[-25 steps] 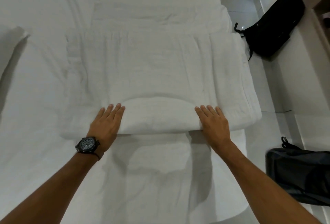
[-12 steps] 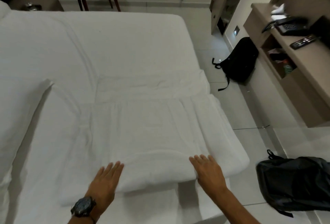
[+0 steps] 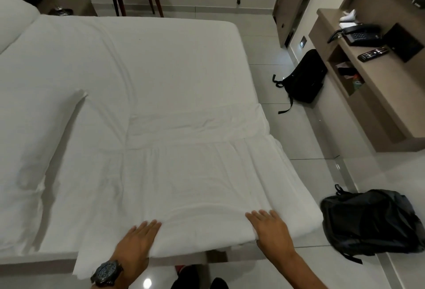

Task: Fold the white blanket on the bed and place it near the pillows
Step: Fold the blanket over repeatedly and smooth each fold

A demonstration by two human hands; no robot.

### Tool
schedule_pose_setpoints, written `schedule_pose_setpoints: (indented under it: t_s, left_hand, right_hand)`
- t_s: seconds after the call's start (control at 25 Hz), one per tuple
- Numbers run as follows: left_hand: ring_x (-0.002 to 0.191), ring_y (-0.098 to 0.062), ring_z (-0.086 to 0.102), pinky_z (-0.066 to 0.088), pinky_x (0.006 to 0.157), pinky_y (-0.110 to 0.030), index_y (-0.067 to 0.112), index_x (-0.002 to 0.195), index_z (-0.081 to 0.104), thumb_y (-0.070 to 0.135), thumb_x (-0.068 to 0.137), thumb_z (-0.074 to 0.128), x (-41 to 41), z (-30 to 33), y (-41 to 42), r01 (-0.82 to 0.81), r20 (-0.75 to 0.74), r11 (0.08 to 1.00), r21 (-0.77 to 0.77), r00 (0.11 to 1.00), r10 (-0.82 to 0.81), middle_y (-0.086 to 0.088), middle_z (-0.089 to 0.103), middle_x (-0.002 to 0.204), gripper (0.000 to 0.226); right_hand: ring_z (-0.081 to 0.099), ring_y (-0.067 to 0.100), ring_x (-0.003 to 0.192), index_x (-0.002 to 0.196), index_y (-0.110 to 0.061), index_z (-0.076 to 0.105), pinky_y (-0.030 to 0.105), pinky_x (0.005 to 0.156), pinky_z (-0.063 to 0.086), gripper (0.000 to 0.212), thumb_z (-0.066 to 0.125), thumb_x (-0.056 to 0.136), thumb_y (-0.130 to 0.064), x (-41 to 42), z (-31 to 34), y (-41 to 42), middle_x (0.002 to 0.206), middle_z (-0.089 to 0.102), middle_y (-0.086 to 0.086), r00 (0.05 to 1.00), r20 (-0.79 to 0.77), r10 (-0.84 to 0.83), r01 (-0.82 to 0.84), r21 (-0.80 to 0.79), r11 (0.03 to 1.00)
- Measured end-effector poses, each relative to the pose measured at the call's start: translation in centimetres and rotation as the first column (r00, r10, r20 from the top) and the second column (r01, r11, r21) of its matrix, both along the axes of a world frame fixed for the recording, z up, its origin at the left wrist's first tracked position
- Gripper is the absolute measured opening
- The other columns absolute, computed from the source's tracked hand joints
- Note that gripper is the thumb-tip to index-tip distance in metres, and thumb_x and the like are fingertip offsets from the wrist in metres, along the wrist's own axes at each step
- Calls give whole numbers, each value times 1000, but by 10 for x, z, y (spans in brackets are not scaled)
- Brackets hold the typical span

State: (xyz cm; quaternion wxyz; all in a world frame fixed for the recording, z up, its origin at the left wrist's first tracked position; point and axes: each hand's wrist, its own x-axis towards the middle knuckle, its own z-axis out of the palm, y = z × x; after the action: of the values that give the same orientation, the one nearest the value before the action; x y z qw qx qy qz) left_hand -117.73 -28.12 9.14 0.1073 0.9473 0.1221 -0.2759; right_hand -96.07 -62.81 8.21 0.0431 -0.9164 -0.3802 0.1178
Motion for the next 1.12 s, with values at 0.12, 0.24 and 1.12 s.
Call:
schedule_pose_setpoints:
  t_s: [0.12, 0.24, 1.12]
  left_hand:
    - [150, -17, 42, 23, 119, -28, 30, 161, 18, 22, 73, 75, -33, 5, -11, -6, 52, 996, -84, 999, 10, 5, 40, 165, 106]
    - [91, -8, 79, 58, 77, -18, 29, 138, 59, 33, 22, 94, -46, 10, -5, -47, -11, 986, -162, 999, 46, 10, 78, 113, 121]
    - [88, -36, 68, 49, 77, -41, 28, 93, 62, 31, 84, 63, 312, 148, 236, -203, 364, 945, 257, 926, 100, -5, 72, 94, 10]
  right_hand:
    - [81, 15, 78, 98, -26, 87, 39, 74, 69, 88, 102, 12, -16, -25, 12, -19, 90, 83, -10, 999, -42, 2, -4, -26, 1000]
    - [77, 12, 72, 97, -29, 86, 33, 70, 67, 86, 100, 14, -13, -39, 25, -28, 85, 81, -14, 999, -50, 0, -1, -23, 1000]
    - [57, 34, 61, 82, -11, 68, 44, 76, 40, 21, 60, 72, 6, 298, 123, 244, 68, 68, 10, 837, 467, -285, 162, 287, 944]
